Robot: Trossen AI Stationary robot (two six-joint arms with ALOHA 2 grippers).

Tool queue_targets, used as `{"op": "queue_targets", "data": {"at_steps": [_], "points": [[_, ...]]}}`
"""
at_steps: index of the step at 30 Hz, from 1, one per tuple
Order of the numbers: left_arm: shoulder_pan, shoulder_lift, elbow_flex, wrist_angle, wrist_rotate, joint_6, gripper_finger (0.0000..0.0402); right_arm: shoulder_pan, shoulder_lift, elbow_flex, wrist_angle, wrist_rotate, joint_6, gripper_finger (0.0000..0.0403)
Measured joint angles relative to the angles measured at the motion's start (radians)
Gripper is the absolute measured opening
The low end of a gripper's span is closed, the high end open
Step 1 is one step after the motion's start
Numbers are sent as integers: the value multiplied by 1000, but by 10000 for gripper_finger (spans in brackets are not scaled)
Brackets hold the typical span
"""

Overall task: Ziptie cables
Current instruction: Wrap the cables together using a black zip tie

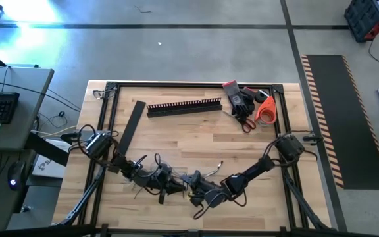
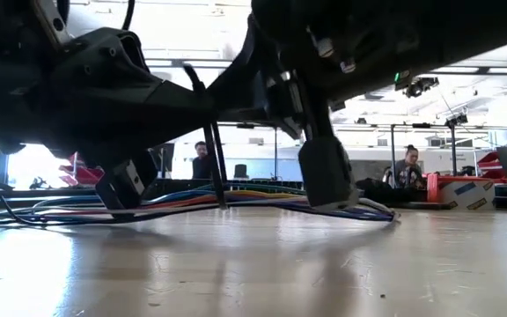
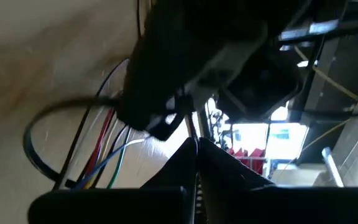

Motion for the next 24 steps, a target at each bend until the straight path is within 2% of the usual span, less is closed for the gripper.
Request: {"op": "queue_targets", "data": {"at_steps": [4, 10, 16, 20, 24], "points": [[10, 0, 0, 3, 12, -7, 0, 14, 0, 4, -5, -4, -57, 0], [22, 0, 0, -1, 24, 1, 0, 34, 0, 5, -41, -38, -52, 0], [27, 0, -1, 3, 16, 30, 0, 24, 0, 5, -41, -7, 28, 4], [17, 0, -1, -14, -12, 60, 0, 22, 0, 5, -40, -7, 109, 41], [0, 0, 1, -38, -56, 94, 0, 29, 0, 5, -43, 35, 201, 109]]}}
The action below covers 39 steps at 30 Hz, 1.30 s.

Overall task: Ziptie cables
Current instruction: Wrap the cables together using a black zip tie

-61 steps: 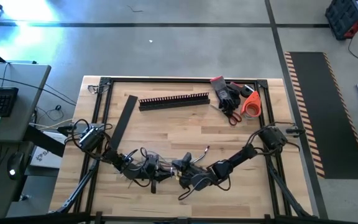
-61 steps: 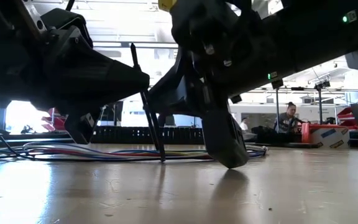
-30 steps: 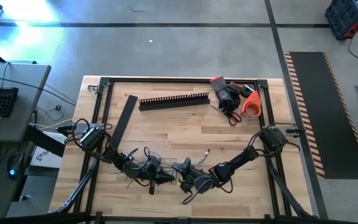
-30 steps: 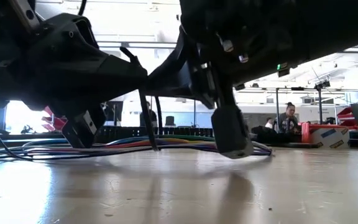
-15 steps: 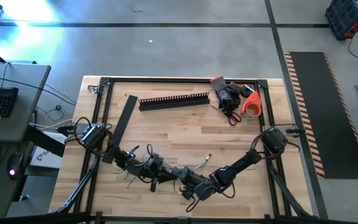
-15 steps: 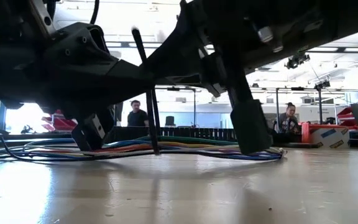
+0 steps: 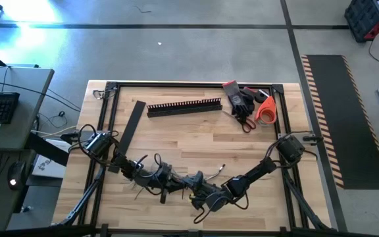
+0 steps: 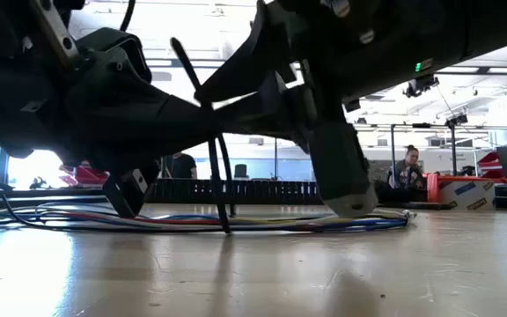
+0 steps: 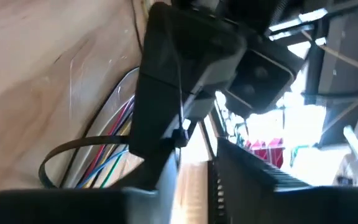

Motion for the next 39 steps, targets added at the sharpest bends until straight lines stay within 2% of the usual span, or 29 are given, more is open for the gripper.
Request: {"op": "queue_targets", "data": {"at_steps": [6, 10, 13, 16, 18, 21, 23, 27, 32, 36, 39], "points": [[-17, 0, 53, -100, -32, 55, 0, 30, -22, 0, -144, 94, 157, 205], [-16, 0, 125, -245, -33, 100, 0, 73, -88, 0, -318, 182, 315, 233], [-9, 0, 174, -316, -58, 162, 0, 121, -151, 0, -464, 208, 495, 235], [0, 0, 203, -334, -100, 232, 0, 160, -209, 0, -548, 160, 792, 232], [1, 0, 216, -335, -142, 283, 0, 173, -225, 0, -560, 99, 1007, 229], [2, 0, 223, -336, -206, 360, 0, 178, -221, 0, -544, 7, 1224, 227], [7, 0, 223, -339, -218, 395, 0, 179, -202, 0, -544, 5, 1336, 227], [22, 0, 223, -357, -218, 424, 0, 160, -162, 0, -548, 49, 1501, 226], [32, 0, 223, -389, -218, 425, 0, 123, -122, 0, -537, 11, 1675, 226], [31, 0, 223, -391, -217, 440, 0, 110, -98, 0, -520, 43, 1738, 217], [31, 0, 223, -393, -217, 441, 0, 110, -79, 0, -523, 95, 1755, 194]]}}
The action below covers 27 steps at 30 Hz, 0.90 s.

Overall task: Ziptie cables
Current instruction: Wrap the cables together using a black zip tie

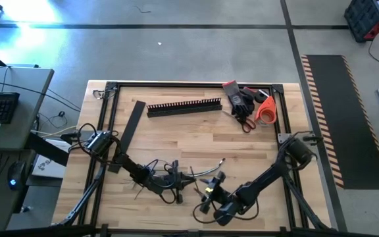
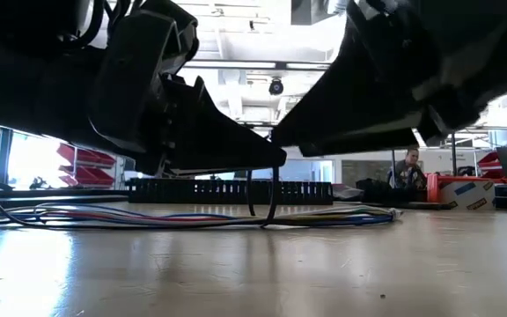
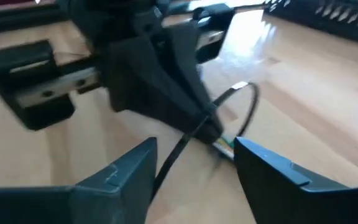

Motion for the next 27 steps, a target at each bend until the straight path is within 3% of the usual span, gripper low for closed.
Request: {"op": "queue_targets", "data": {"at_steps": [2, 12, 18, 23, 27], "points": [[0, 0, 0, -6, 0, 0, 0, 0, 3, 0, 3, 41, -1, 169], [0, 0, 0, -26, 10, 13, 0, -3, 12, 0, 1, 15, -63, 9], [-1, -3, -1, -81, 161, -57, 32, -3, 11, 0, 6, 18, -34, 2], [-30, -10, -1, -108, 168, 1, 76, -6, 11, 0, 2, 22, 1, 1], [-54, -47, -2, -118, 149, 58, 82, -7, 11, 0, 0, 22, 20, 0]]}}
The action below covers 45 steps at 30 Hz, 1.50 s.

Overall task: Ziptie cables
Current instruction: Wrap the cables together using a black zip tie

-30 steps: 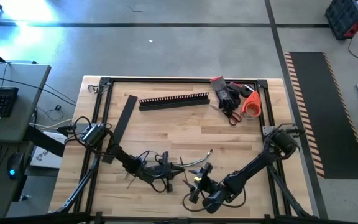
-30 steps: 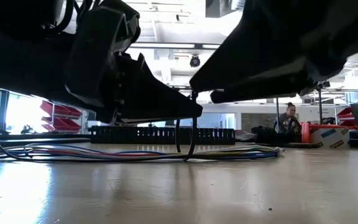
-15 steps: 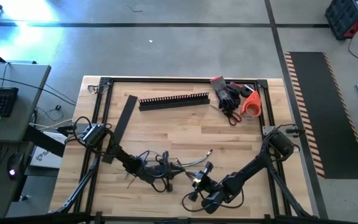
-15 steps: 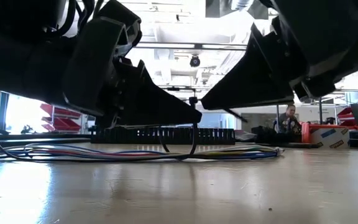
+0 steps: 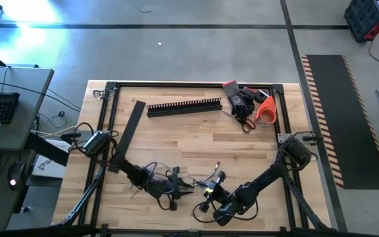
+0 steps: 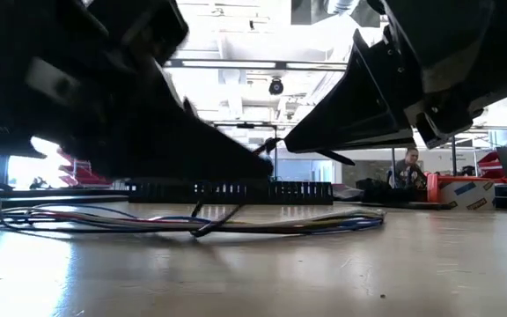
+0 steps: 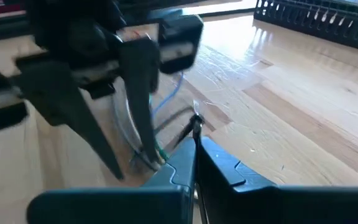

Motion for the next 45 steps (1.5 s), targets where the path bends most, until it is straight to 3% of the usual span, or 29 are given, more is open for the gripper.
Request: {"op": "queue_targets", "data": {"at_steps": [6, 11, 18, 22, 33, 45], "points": [[-23, -22, 1, -2, -80, 104, 88, 0, 0, 0, 0, 2, -29, 0], [-37, -59, 1, 26, -40, 184, 104, 3, 0, 0, 8, 4, -89, 0], [-31, -78, 1, 20, -109, 479, 106, 4, 0, 0, 31, -19, -211, 0], [27, -78, 1, -30, 4, 537, 107, 4, 0, 0, 31, -57, -229, 0], [73, -77, 1, -99, 76, 543, 97, 15, 0, 0, 31, -60, -222, 0], [71, -77, 1, -106, 67, 536, 9, 21, -1, 0, 31, -68, -200, 0]]}}
